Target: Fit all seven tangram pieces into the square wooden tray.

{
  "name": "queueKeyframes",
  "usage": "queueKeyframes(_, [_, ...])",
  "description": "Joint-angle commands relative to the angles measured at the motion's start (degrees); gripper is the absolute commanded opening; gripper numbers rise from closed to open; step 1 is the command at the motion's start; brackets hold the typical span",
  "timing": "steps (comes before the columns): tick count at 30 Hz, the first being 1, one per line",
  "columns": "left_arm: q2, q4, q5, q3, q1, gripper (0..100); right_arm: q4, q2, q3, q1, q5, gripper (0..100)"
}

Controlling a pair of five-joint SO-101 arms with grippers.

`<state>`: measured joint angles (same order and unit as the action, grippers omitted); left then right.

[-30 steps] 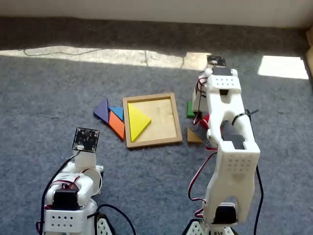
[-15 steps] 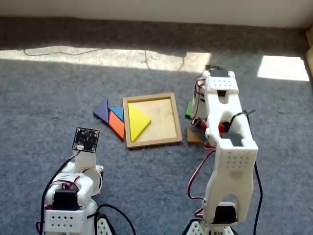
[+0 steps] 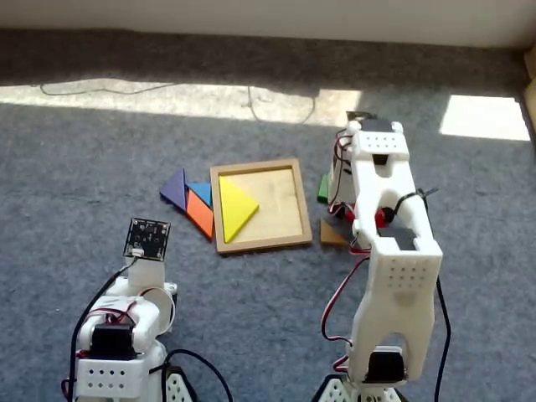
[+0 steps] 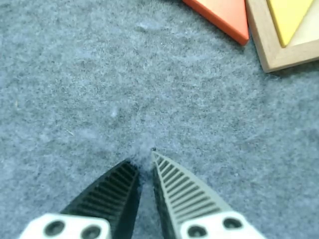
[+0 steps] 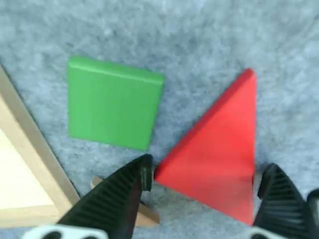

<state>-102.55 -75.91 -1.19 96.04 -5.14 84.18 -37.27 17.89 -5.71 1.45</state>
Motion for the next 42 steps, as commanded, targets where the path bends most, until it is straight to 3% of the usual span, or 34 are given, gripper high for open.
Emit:
queueKeyframes(1, [-1.27, -0.18, -0.18, 1.19, -0.48, 1, 1.63, 0.75, 1.54, 0.57, 1.05, 33.3])
queueKeyframes(31, [-1.27, -0.18, -0.18, 1.19, -0.48, 1, 0.04, 0.66, 1.36, 0.84, 1.14, 32.7])
queueKeyframes(38, [-1.27, -0.18, -0.18, 1.19, -0.48, 1, -0.13, 1.10, 1.71, 0.92, 1.14, 11.7])
queueKeyframes(42, [-1.27, -0.18, -0.18, 1.19, -0.48, 1, 0.04, 1.19, 1.80, 0.92, 1.14, 9.8])
